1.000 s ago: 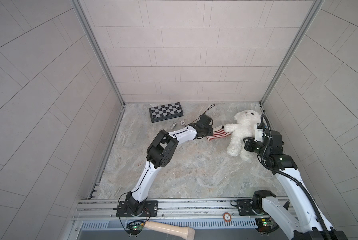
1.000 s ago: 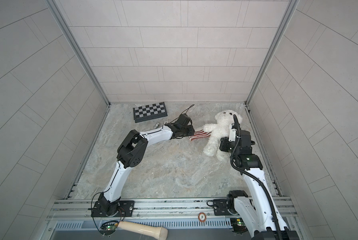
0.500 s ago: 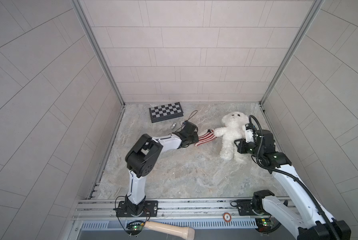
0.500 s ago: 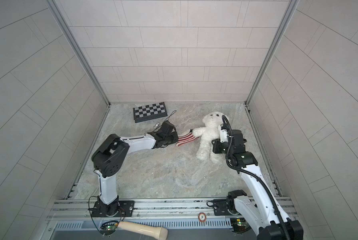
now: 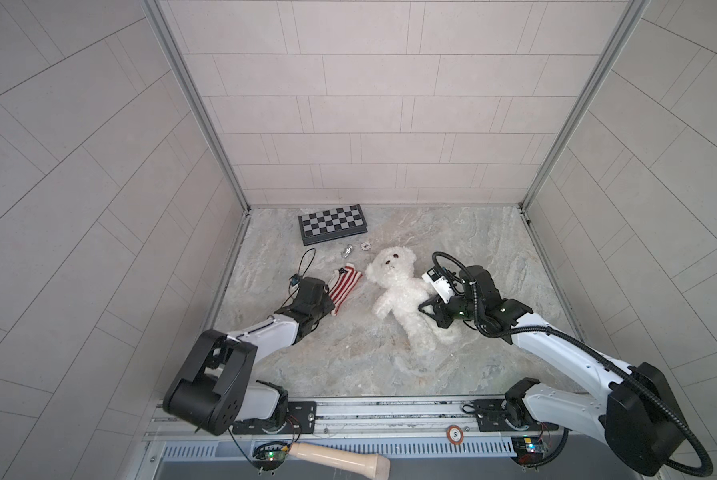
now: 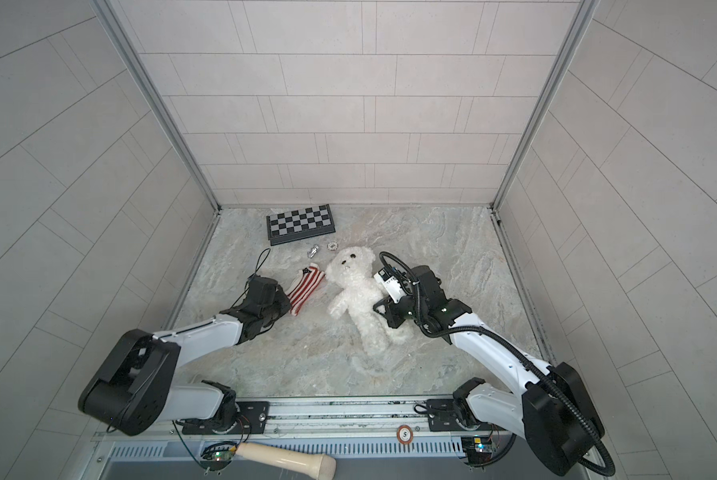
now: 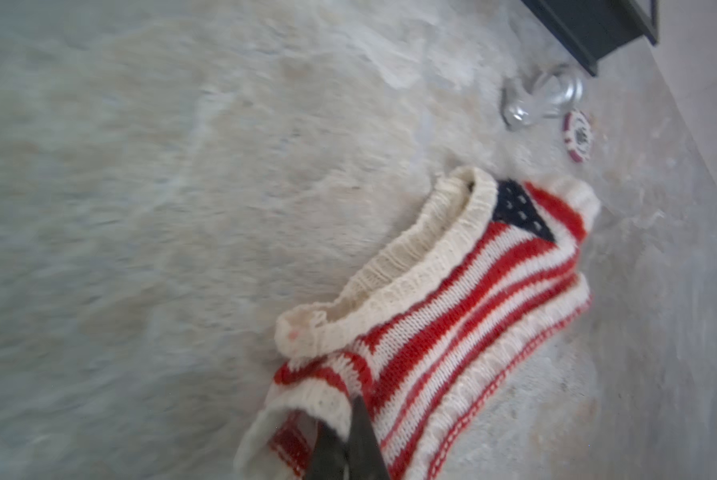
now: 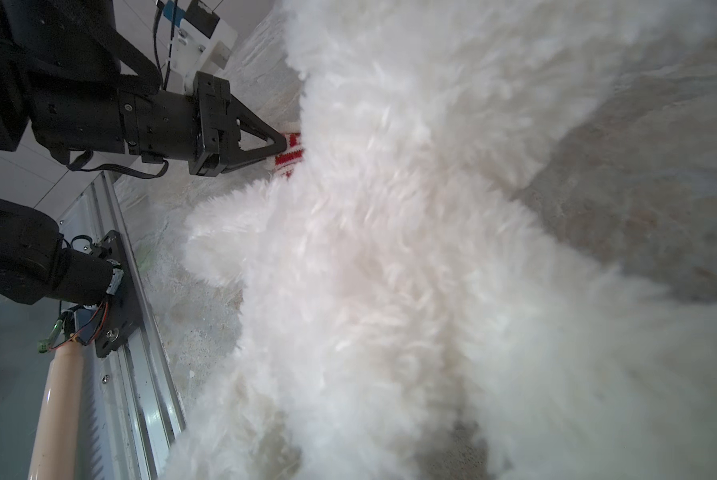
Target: Dress the teddy bear
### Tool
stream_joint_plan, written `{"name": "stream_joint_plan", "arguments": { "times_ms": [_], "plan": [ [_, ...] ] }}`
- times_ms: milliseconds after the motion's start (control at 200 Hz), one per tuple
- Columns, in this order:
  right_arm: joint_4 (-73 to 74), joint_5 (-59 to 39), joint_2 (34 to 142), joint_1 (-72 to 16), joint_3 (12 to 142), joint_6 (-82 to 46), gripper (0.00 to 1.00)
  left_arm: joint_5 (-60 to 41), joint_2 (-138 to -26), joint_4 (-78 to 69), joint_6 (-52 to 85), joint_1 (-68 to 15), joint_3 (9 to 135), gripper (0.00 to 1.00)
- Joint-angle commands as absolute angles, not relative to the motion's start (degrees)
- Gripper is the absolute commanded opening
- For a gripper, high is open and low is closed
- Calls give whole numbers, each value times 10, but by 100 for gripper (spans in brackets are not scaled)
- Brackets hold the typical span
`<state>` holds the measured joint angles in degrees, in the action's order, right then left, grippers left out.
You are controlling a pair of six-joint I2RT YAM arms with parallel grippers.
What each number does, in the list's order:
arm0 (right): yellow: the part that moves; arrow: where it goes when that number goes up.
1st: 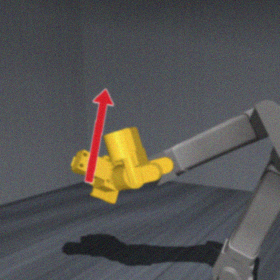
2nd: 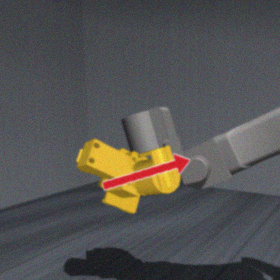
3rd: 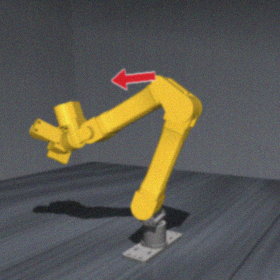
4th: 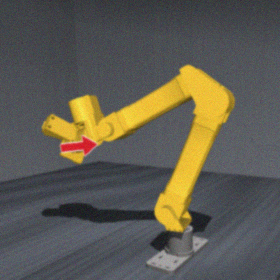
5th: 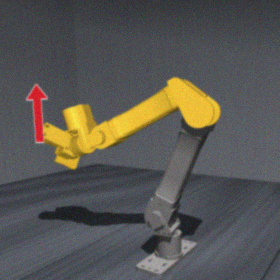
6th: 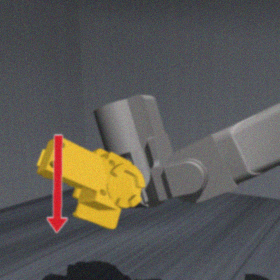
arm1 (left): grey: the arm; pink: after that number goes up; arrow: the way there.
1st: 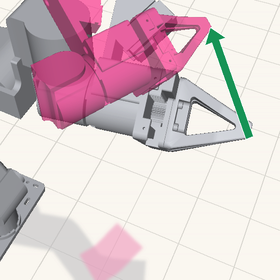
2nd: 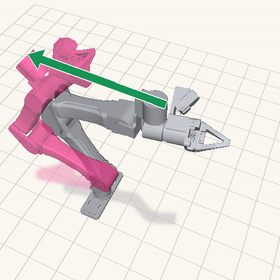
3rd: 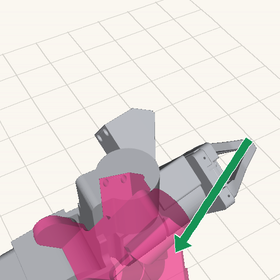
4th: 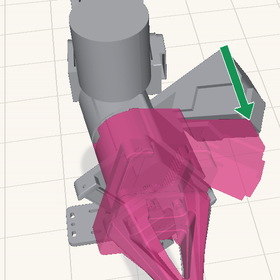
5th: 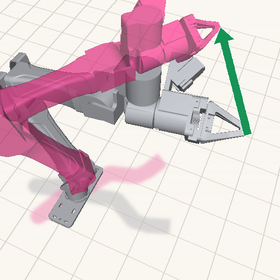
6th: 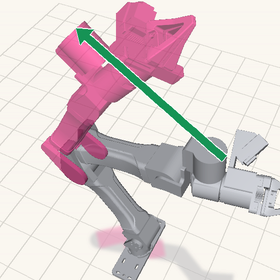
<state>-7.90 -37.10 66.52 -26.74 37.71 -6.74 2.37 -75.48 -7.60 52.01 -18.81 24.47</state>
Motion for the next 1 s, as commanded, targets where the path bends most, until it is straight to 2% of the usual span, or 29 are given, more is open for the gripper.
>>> {"name": "stream_joint_plan", "arguments": {
  "times_ms": [0,145,370,526,621,631,666,746,861,936,991],
  "plan": [
    [-64,-426,695,-274,401,-12,0,52,-718,-76,539,-186,226,9],
    [-104,-417,750,-287,423,21,0,34,-705,-88,539,-186,200,14],
    [-143,-352,791,-302,437,60,19,39,-646,-88,535,-186,161,40],
    [-151,-319,819,-301,447,65,41,50,-588,-55,506,-186,171,70],
    [-213,-277,828,-300,487,41,61,51,-554,-35,481,-187,178,83],
    [-227,-269,827,-301,496,41,67,49,-549,-33,479,-187,179,84],
    [-258,-244,820,-301,518,34,76,44,-537,-25,472,-187,182,87],
    [-312,-163,791,-301,562,-4,92,38,-511,4,456,-187,192,91],
    [-296,-104,743,-318,577,-50,100,35,-468,32,441,-188,198,94],
    [-276,-52,734,-363,582,-57,100,36,-445,43,436,-188,200,95],
    [-274,-57,757,-386,601,-59,100,30,-434,40,434,-188,199,96]
  ]
}}
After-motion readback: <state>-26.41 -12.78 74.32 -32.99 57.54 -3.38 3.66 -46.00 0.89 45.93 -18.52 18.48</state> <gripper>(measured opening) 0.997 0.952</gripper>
